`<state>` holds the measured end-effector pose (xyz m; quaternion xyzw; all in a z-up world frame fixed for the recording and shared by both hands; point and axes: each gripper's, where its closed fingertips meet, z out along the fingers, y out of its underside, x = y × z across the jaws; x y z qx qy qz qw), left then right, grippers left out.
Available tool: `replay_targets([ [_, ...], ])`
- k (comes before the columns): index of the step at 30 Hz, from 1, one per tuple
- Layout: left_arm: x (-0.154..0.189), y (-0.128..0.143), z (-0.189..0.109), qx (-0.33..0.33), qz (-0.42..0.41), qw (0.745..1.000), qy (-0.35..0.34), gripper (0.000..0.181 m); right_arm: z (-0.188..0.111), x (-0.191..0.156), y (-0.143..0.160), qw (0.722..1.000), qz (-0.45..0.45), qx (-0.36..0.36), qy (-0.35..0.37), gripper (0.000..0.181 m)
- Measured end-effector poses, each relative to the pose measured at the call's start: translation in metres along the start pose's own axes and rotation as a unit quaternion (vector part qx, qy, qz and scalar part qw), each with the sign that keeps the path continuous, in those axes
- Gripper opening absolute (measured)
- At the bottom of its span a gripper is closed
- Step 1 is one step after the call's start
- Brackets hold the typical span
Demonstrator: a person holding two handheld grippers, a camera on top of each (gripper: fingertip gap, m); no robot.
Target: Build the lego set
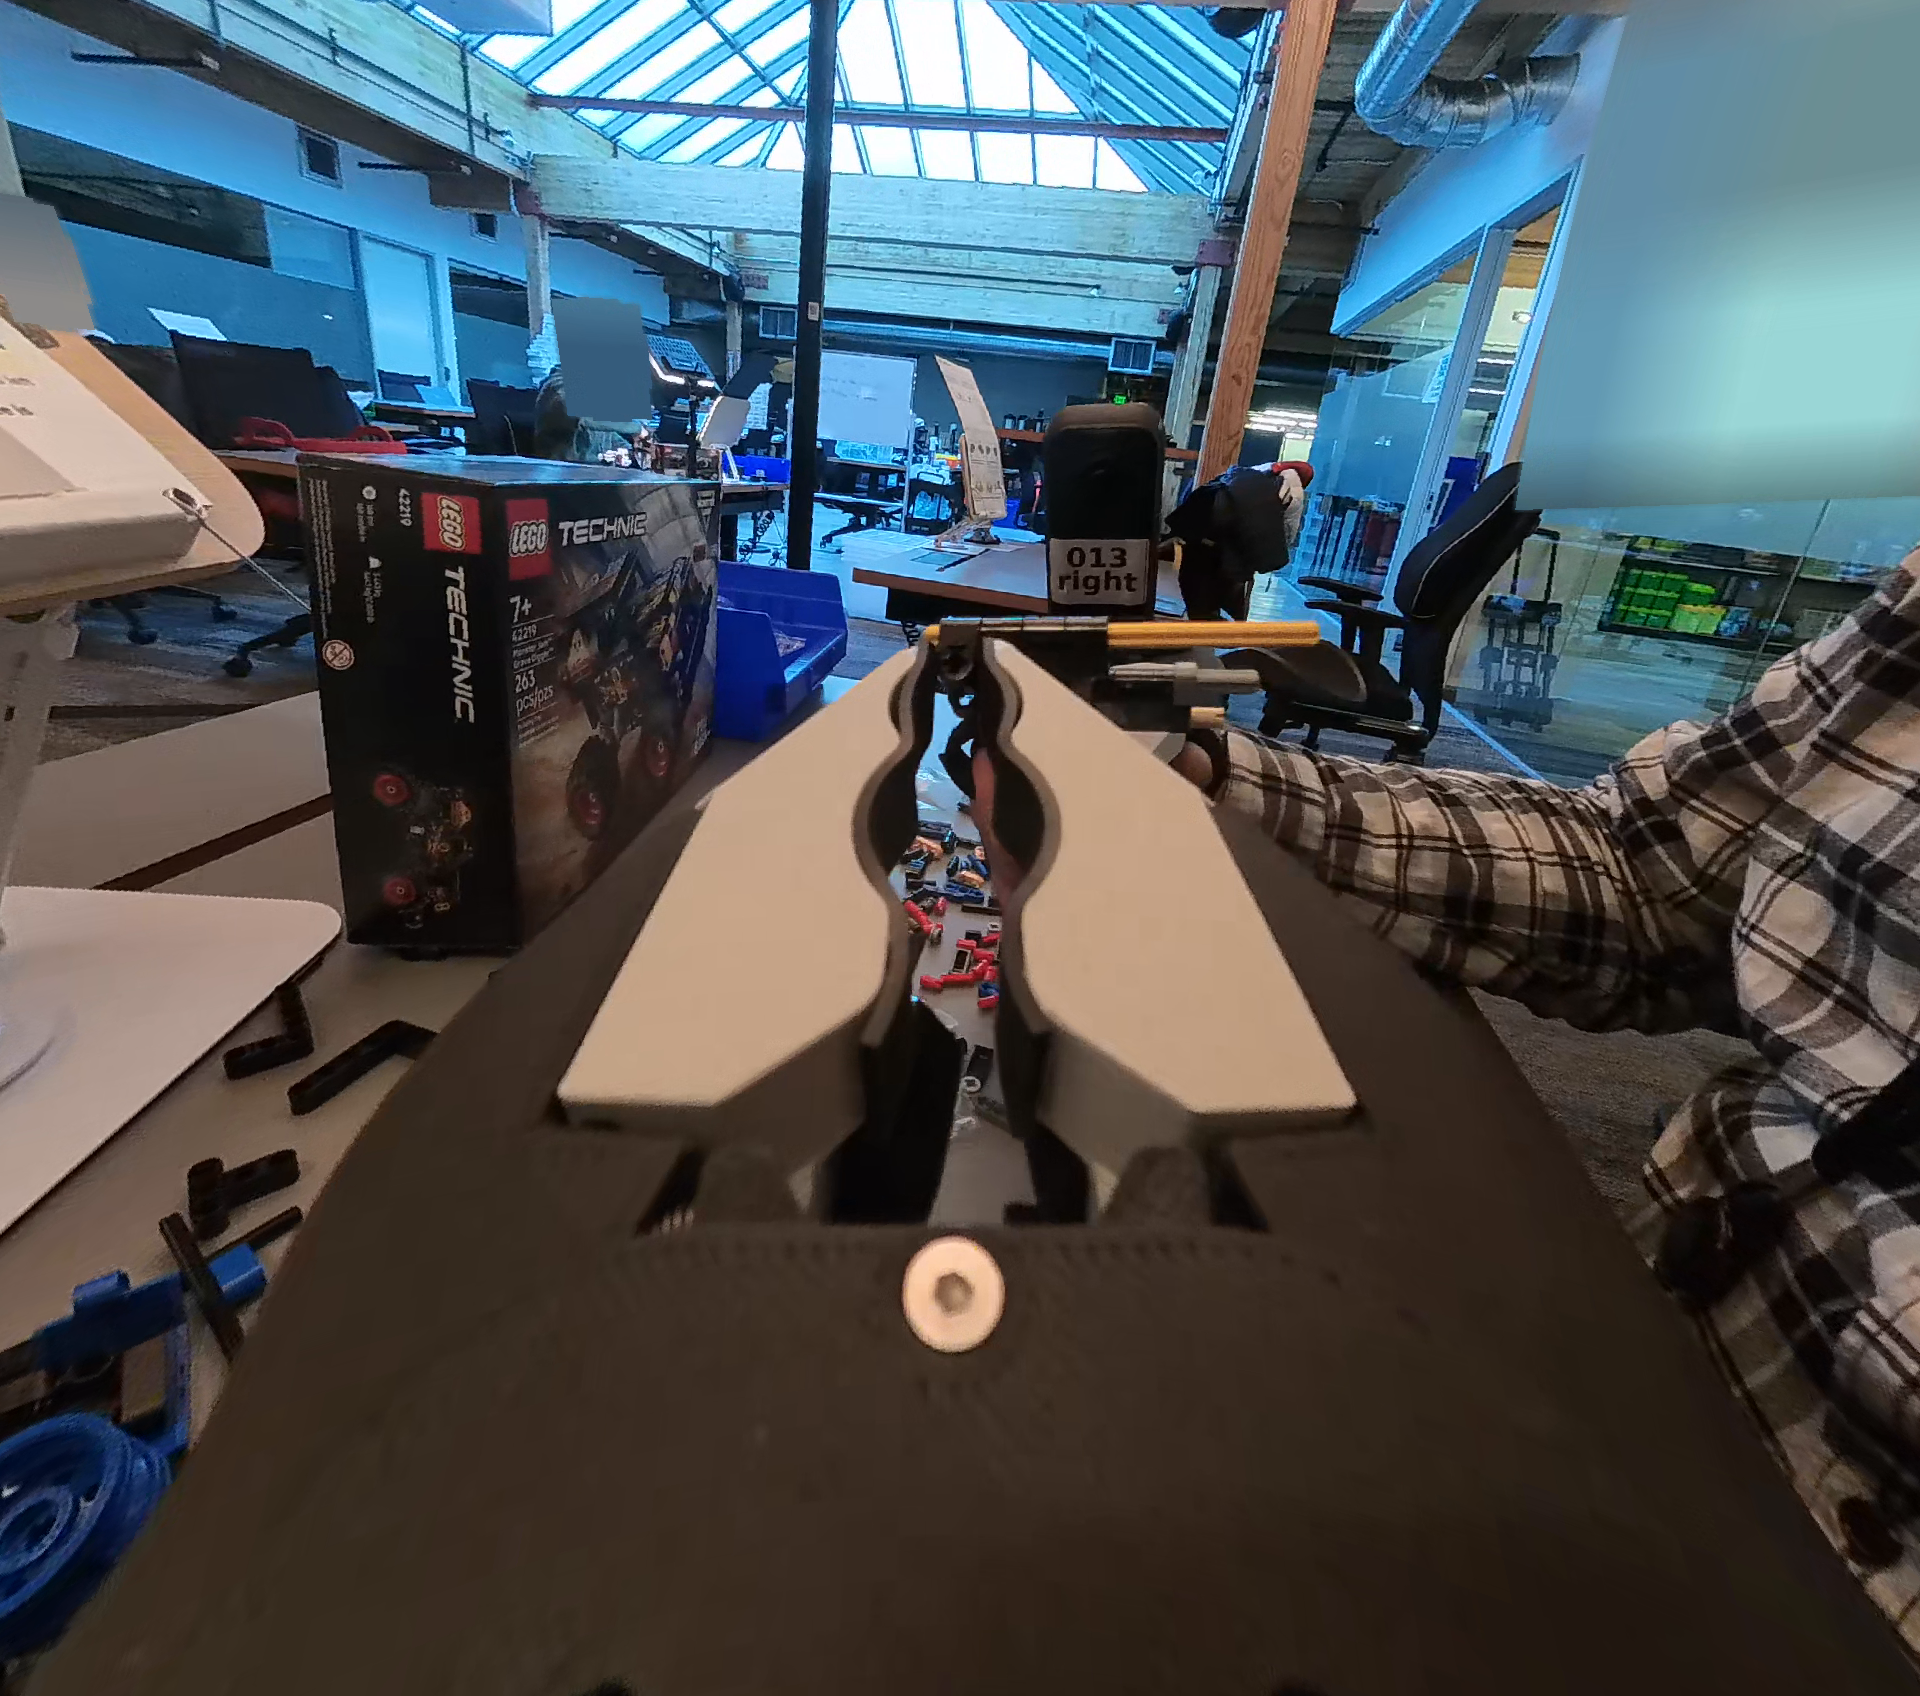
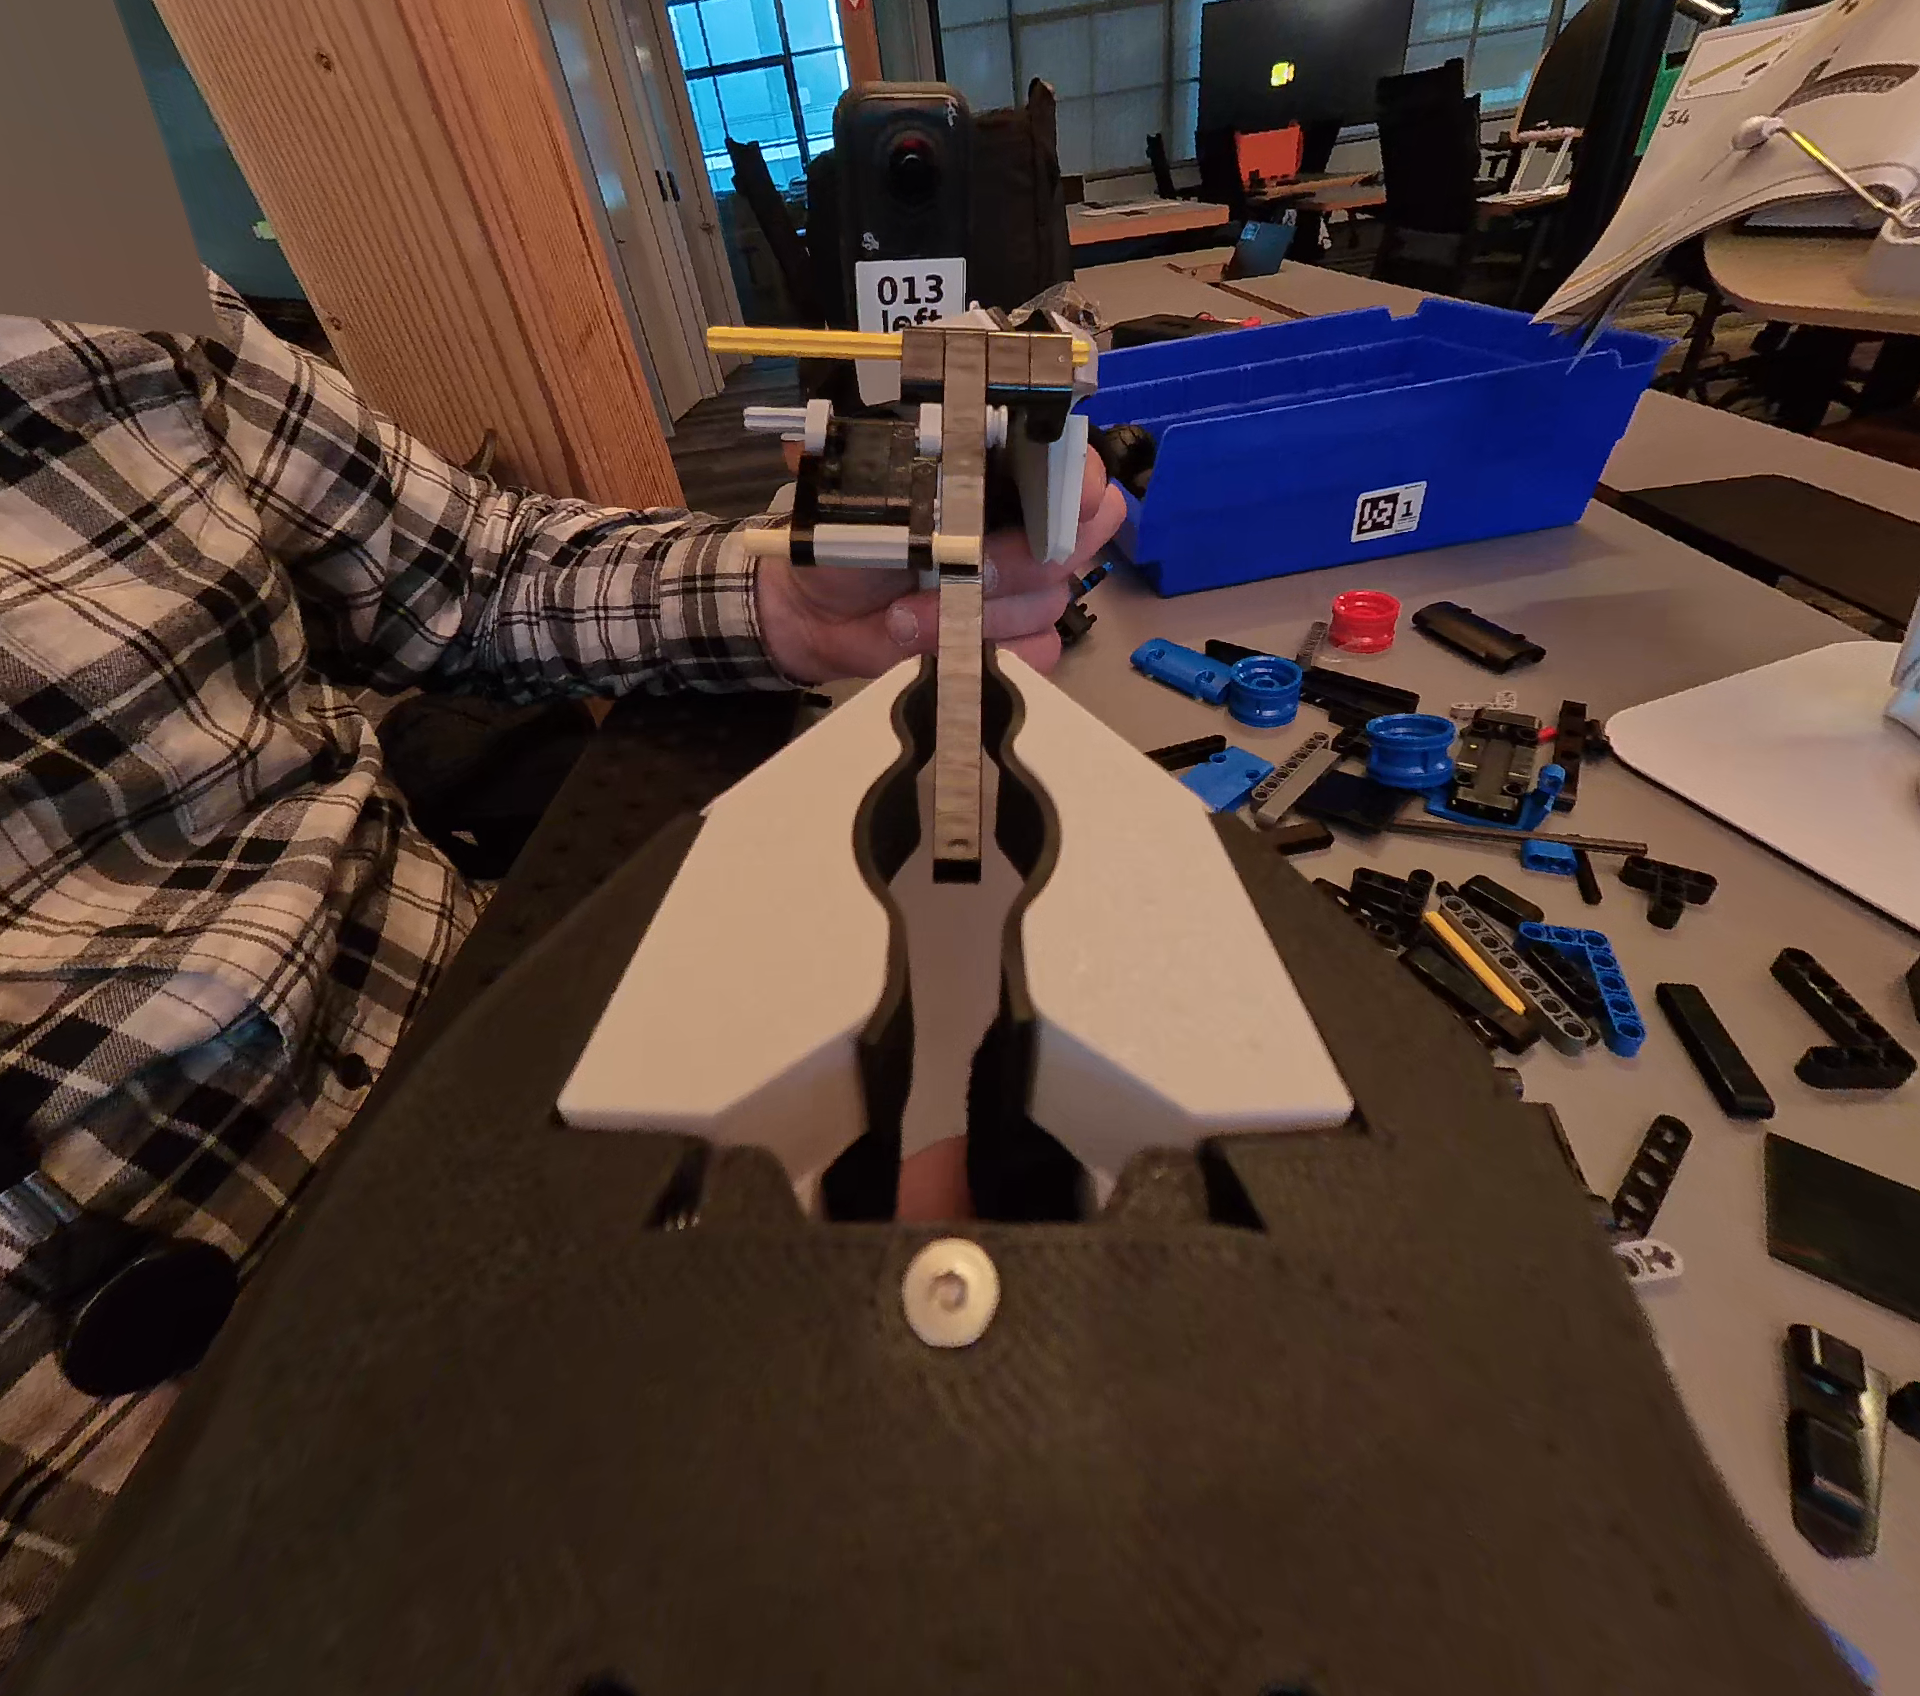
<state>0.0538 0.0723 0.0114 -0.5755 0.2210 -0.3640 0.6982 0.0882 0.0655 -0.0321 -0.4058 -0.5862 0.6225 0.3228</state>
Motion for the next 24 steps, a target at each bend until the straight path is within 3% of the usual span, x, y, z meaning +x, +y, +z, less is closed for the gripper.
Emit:
replay_targets([
  [23,0.0040,0.0051,0.0011,-0.021,0.042,0.999,0.000,0.006,-0.0054,0.0007,0.0035,0.999,-0.032,-0.021,0.017,0.008],
  [24,0.0029,0.0047,0.0009,-0.023,0.052,0.998,-0.007,0.006,-0.0067,0.0037,0.0039,0.999,-0.035,-0.026,0.027,0.020],
])
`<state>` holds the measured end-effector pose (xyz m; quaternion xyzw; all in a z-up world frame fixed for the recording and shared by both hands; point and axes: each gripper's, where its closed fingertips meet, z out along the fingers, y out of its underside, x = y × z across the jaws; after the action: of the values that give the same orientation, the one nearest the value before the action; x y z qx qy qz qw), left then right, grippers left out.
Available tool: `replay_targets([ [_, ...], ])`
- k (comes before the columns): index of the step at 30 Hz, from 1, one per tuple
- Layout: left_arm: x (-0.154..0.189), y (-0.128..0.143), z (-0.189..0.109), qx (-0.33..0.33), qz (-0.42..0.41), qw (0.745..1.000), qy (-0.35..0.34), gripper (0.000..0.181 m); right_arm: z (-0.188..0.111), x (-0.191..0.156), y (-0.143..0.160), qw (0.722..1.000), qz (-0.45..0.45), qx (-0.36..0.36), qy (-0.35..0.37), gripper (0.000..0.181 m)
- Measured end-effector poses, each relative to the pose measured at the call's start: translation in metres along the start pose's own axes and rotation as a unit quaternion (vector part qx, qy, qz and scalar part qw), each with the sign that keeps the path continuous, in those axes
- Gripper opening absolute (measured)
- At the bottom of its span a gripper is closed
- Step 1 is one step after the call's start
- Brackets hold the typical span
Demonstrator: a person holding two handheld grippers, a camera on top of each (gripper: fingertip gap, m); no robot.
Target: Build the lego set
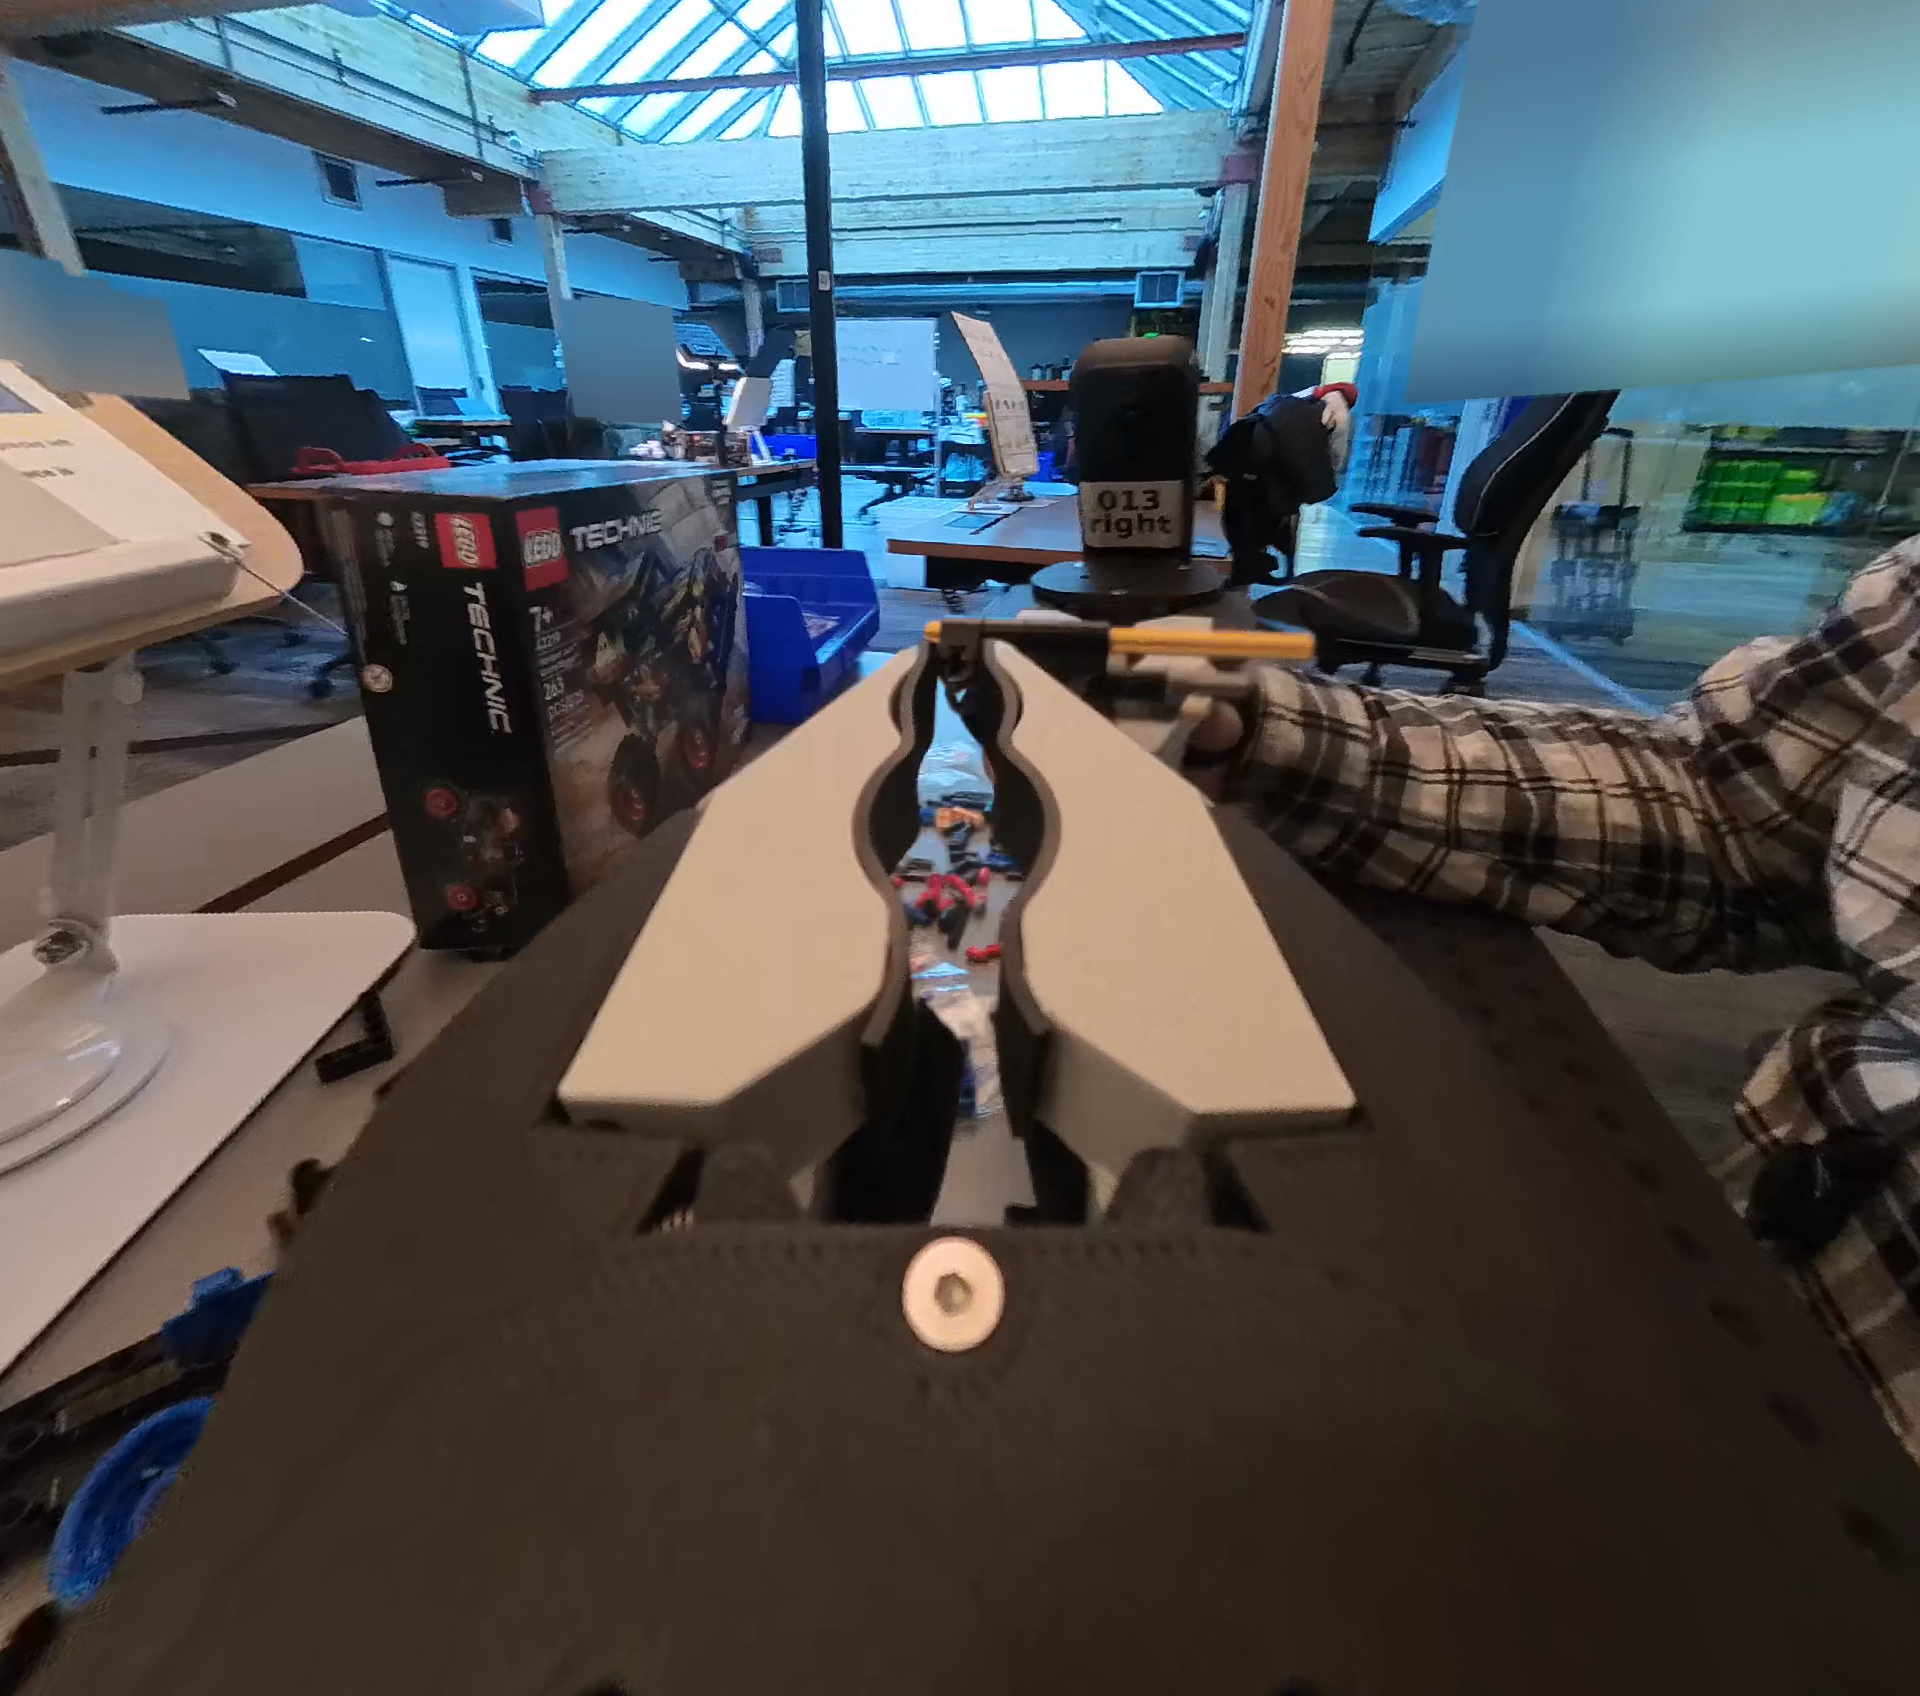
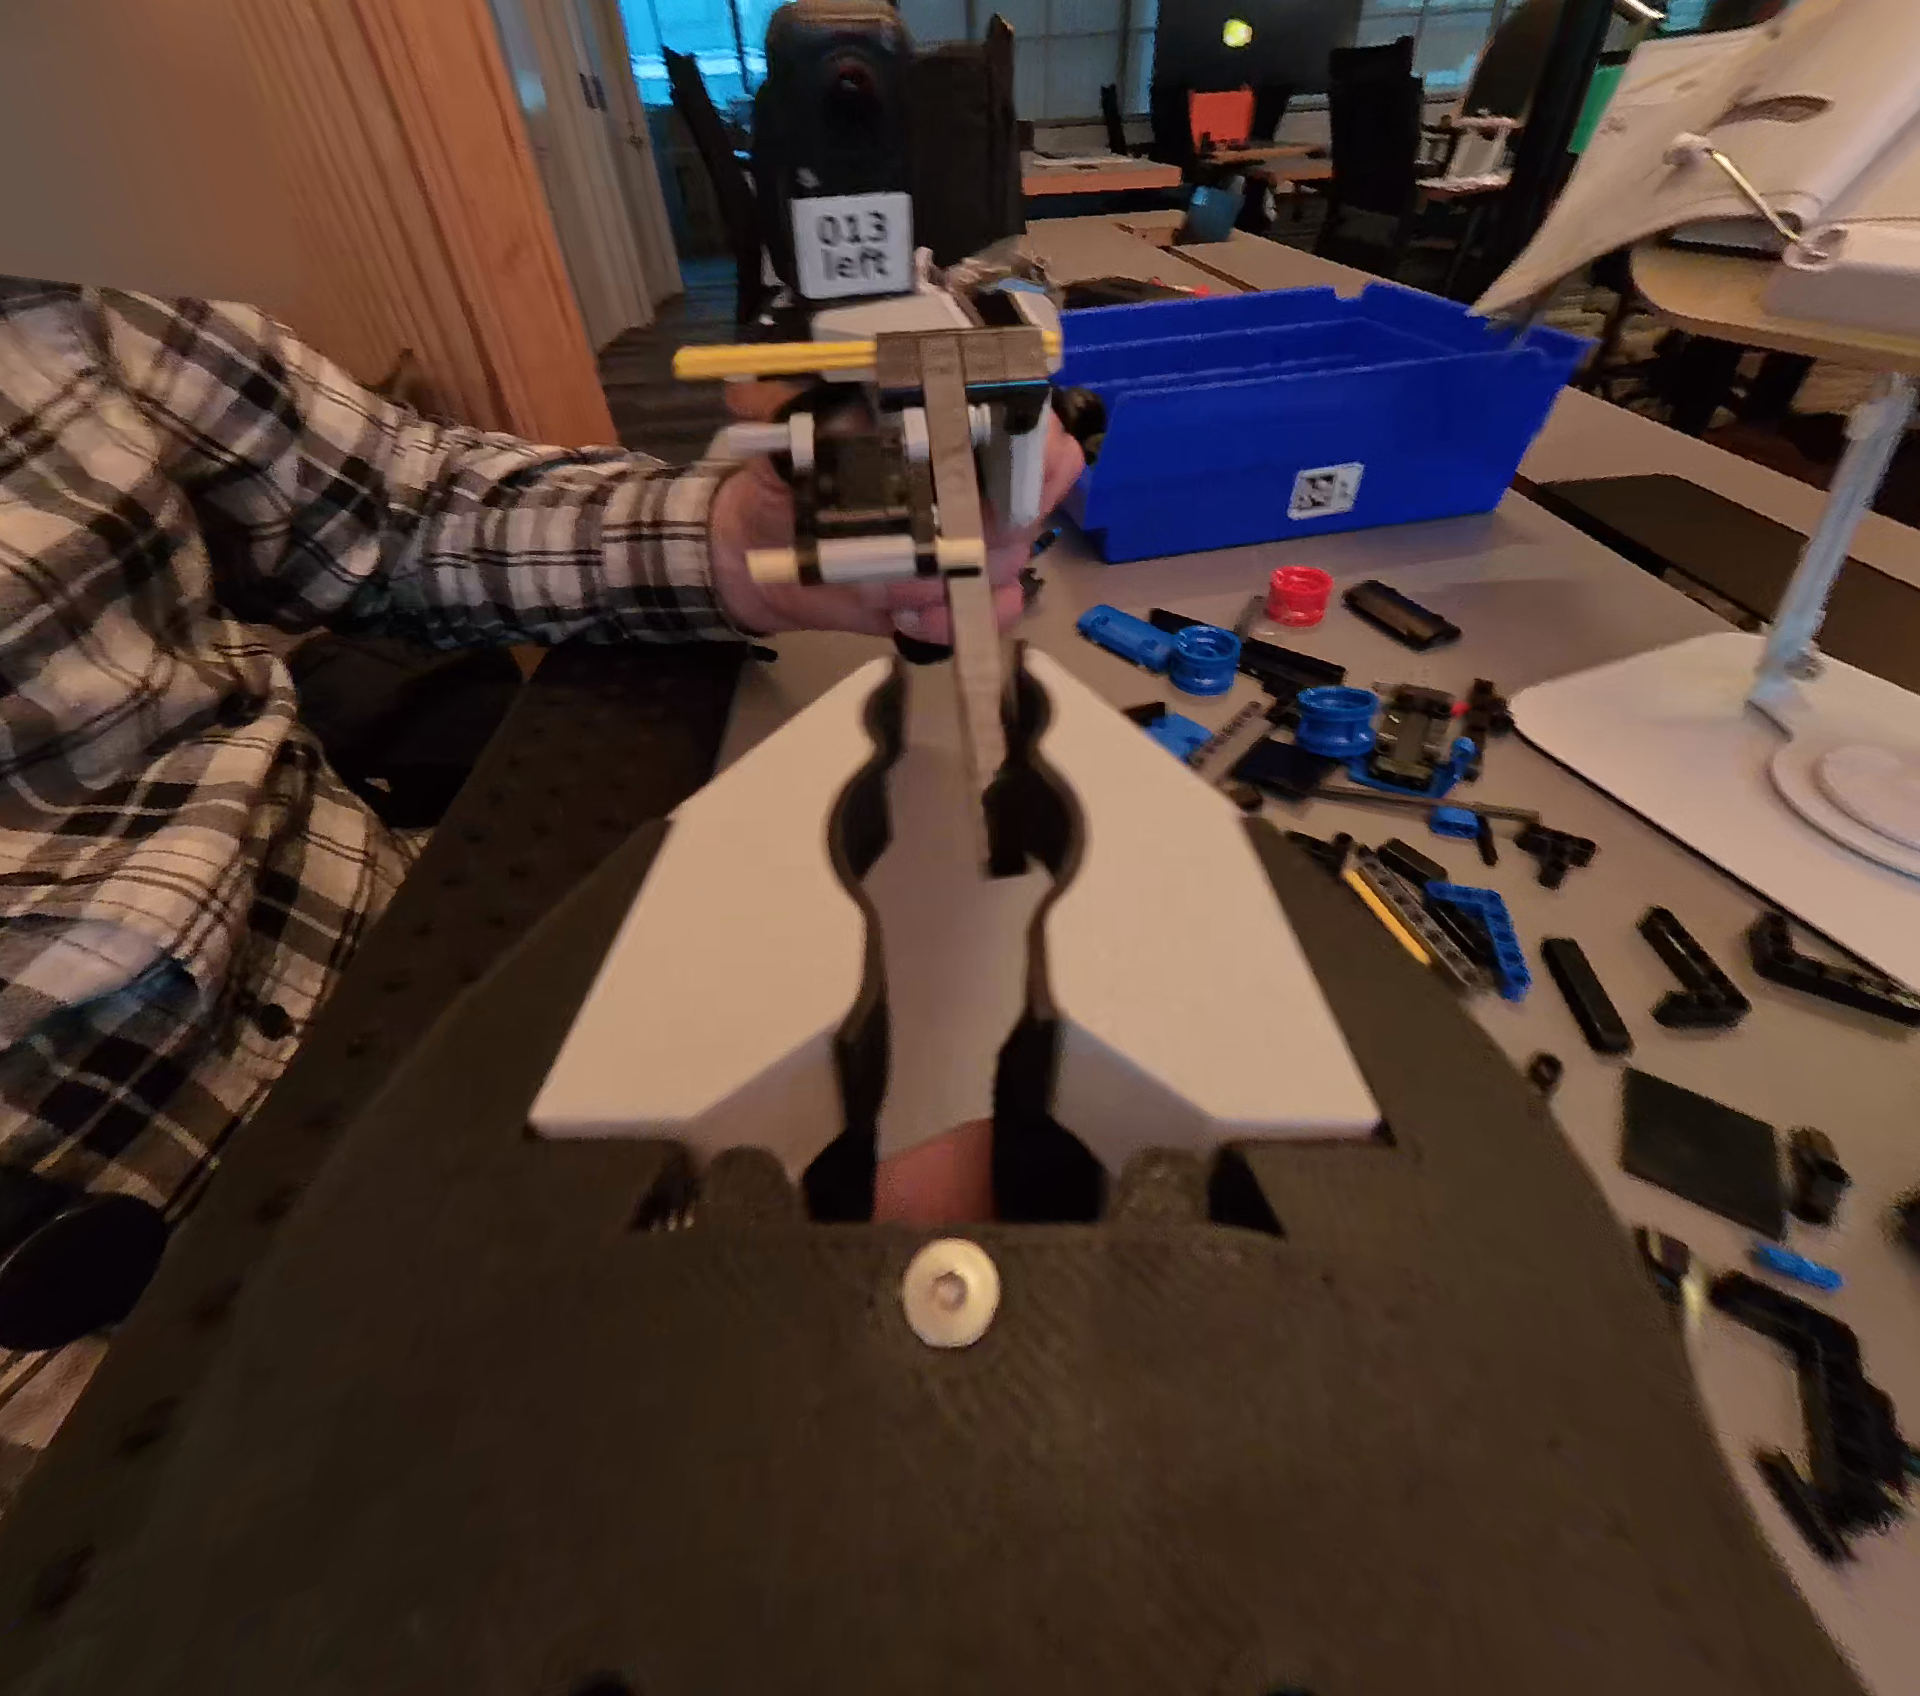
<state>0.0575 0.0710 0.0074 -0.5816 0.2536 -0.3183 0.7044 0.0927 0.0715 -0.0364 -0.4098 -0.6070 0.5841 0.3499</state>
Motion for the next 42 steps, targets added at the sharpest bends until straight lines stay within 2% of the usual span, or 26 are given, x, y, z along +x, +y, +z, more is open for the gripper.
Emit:
replay_targets([
  [1,-0.001,0.000,0.000,-0.003,0.012,1.000,-0.008,0.005,-0.002,0.005,0.002,1.000,0.000,-0.010,0.014,0.037],
  [4,-0.001,0.004,0.000,-0.024,0.047,0.998,-0.021,0.005,-0.011,0.019,0.012,0.996,-0.037,-0.054,0.063,0.051],
  [8,0.003,0.014,0.005,-0.057,0.091,0.994,-0.026,0.005,-0.017,0.016,-0.003,0.992,-0.084,-0.037,0.082,0.041],
  [12,0.009,0.022,0.011,-0.072,0.105,0.992,-0.018,0.005,0.003,-0.001,0.003,0.987,-0.128,-0.067,0.071,0.044],
  [15,0.011,0.024,0.013,-0.072,0.107,0.992,-0.015,0.005,0.015,-0.006,0.007,0.984,-0.142,-0.083,0.072,0.036],
  [19,0.008,0.025,0.013,-0.073,0.110,0.991,-0.023,0.005,0.016,-0.005,0.012,0.985,-0.131,-0.091,0.069,0.026],
  [24,0.001,0.024,0.012,-0.080,0.132,0.987,-0.052,0.005,-0.001,0.003,-0.001,0.994,-0.061,-0.057,0.067,0.033],
  [27,-0.013,0.033,0.013,-0.118,0.181,0.970,-0.112,0.005,-0.007,0.005,-0.019,0.998,-0.009,-0.010,0.064,0.030],
  [32,-0.008,0.039,0.021,-0.152,0.277,0.937,-0.146,0.005,0.010,0.023,0.006,0.988,0.022,-0.083,0.127,0.027],
  [34,-0.008,0.041,0.022,-0.165,0.306,0.924,-0.156,0.006,0.014,0.026,0.010,0.985,0.024,-0.090,0.142,0.021],
  [42,-0.007,0.040,0.023,-0.166,0.343,0.909,-0.167,0.005,0.016,0.037,0.006,0.976,-0.009,-0.077,0.203,0.006],
])
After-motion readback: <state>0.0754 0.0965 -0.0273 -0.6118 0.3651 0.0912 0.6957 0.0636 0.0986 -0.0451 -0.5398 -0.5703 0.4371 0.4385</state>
